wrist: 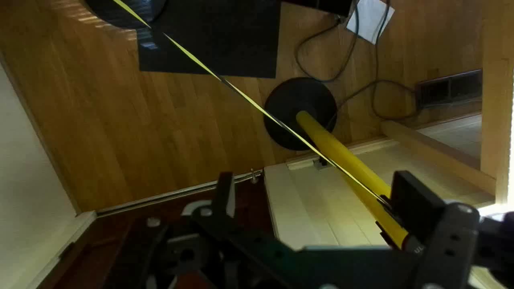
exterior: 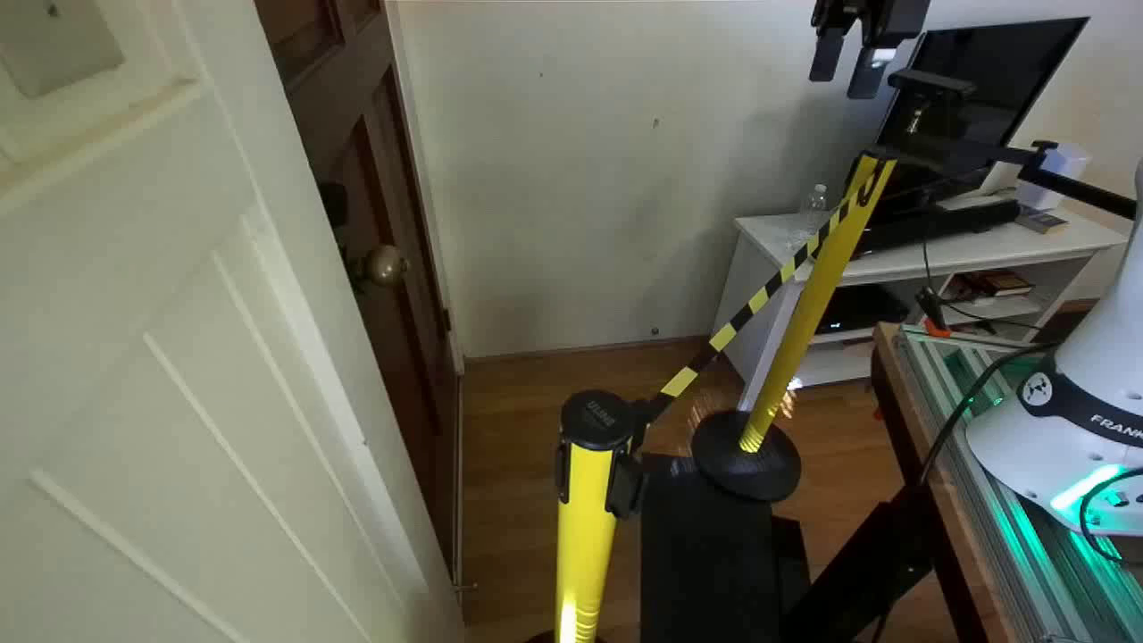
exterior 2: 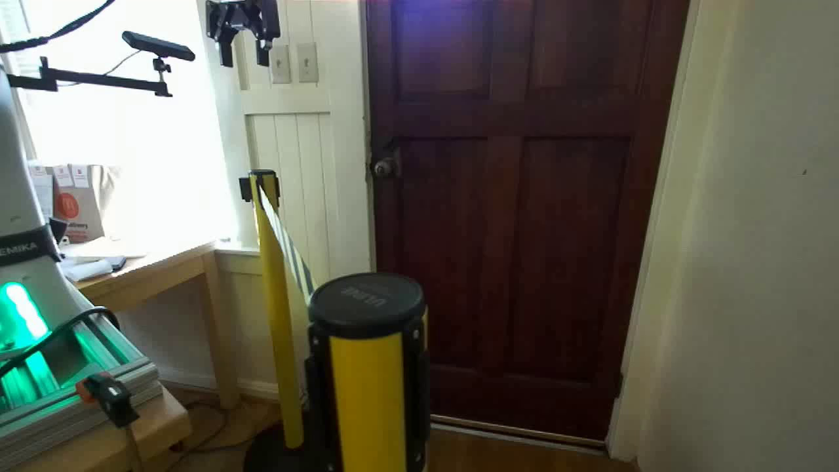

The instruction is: Move the striped tape to the right

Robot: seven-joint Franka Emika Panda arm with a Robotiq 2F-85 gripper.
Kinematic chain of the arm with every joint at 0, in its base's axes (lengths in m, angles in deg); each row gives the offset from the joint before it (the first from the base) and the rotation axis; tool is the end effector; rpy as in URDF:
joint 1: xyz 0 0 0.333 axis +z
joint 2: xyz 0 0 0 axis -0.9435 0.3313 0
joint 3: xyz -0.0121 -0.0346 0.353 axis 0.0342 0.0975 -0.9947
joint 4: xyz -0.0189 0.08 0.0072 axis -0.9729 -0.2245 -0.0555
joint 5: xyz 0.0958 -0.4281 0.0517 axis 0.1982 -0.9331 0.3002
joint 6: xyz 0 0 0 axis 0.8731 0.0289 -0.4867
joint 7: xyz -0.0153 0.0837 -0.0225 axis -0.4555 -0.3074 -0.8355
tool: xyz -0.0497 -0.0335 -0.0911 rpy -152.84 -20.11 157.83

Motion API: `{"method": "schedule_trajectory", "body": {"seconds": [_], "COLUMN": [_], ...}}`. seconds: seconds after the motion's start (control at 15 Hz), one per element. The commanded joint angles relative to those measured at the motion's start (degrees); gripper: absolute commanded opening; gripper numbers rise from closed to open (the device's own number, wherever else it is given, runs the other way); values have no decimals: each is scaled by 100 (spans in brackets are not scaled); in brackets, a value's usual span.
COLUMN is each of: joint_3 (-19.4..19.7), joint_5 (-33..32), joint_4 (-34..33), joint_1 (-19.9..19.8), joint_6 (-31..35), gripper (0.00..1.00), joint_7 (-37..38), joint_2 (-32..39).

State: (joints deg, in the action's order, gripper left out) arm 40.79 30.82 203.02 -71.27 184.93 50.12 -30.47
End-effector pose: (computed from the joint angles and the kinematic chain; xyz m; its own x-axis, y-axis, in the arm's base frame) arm 0.3782 -0.0743 0.5664 0.9862 0.1652 -0.0138 0.1646 -0.9857 -0.0360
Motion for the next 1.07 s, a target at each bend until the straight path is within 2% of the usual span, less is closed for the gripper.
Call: {"method": "schedule_trajectory", "body": {"seconds": [0.0, 0.27, 0.67, 0.8, 1.0], "joint_3": [-15, -16, -643, -849, -946], "joint_5": [11, 11, -740, -987, -910], "joint_4": [-16, -16, -249, -270, -214], "joint_1": [-18, -18, 397, 548, 893], "joint_6": [-15, -14, 347, 693, 1425], "gripper": [100, 100, 100, 100, 100], "joint_7": [-8, -8, -463, -516, -938], "joint_2": [7, 7, 408, 649, 1162]}}
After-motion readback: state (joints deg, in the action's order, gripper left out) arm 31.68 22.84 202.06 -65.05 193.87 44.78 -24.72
